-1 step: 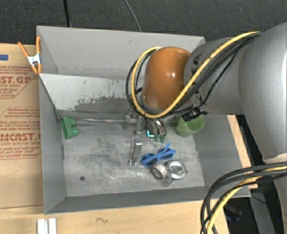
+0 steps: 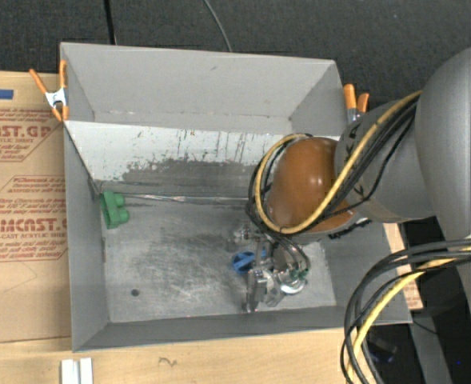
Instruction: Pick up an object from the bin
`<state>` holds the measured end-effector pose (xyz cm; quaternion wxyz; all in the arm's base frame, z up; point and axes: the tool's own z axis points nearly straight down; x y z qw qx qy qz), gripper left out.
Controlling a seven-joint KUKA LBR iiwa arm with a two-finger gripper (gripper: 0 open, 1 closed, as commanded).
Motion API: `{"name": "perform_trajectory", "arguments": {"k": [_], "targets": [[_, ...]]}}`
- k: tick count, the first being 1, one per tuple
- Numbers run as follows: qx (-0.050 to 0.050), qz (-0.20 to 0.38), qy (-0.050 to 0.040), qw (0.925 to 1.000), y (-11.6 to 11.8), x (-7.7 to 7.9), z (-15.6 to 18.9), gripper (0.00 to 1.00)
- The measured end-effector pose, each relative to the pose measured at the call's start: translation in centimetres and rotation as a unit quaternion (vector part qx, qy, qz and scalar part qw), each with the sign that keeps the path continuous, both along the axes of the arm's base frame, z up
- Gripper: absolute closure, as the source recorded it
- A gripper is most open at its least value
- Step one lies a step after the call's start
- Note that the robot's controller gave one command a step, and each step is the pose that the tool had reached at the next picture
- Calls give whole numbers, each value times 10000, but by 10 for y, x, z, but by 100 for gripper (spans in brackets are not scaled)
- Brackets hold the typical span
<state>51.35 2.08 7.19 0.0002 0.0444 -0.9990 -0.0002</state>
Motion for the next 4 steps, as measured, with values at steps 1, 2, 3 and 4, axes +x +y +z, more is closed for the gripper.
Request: {"name": "perform_trajectory", "arguments": {"k": [1, 2, 3, 4], "targets": [[5, 14, -22, 10000, 3, 2, 2, 100], [4, -313, -42, 9995, 0, -19, 127, 100], [3, -309, -7, 9995, 0, -20, 122, 0], [5, 652, -67, 9979, -39, -14, -1, 0]]}}
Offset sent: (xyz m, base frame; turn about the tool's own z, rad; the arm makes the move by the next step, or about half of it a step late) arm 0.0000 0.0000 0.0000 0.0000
